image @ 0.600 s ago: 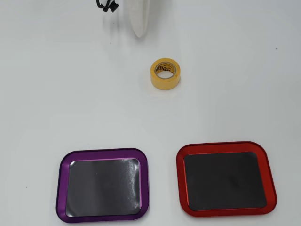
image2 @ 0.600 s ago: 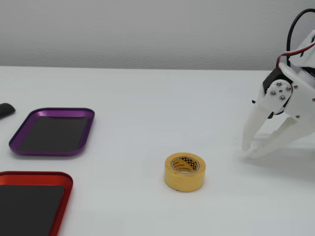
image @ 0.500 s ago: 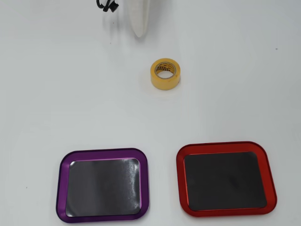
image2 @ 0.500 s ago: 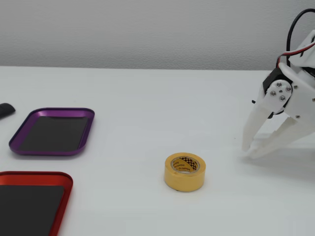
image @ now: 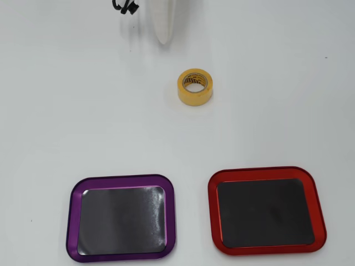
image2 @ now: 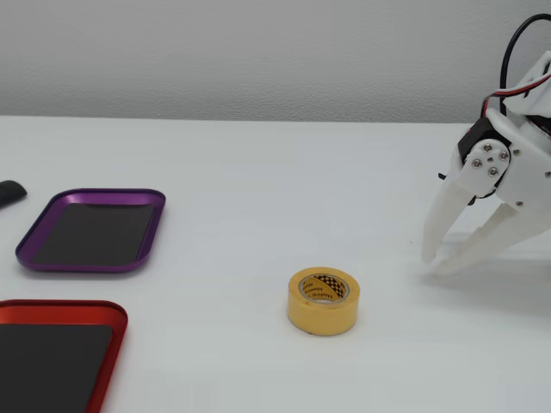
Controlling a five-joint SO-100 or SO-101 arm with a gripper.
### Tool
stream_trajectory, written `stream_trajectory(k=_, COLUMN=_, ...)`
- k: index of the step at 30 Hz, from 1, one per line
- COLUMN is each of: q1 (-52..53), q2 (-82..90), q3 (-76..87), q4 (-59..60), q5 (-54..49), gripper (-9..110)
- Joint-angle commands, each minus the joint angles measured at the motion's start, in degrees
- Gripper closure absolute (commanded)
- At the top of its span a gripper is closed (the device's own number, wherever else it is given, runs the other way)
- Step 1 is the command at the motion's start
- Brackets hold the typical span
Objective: Grasp a tape and put it in the right purple dish.
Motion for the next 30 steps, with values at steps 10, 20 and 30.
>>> stream_trajectory(k=10, q1=0.18, q2=-0.79, q3=-13.45, q4=-2.55, q5=0.35, gripper=102)
stream_trajectory(k=20, q1=-11.07, q2=-46.49, q3=-40.25, q4=-1.93, q5=-7.65, gripper=102)
stream_trajectory(k=30, q1=-23.03, q2=-78.31, q3=-59.33, q4=-3.34, q5=-12.74, gripper=96)
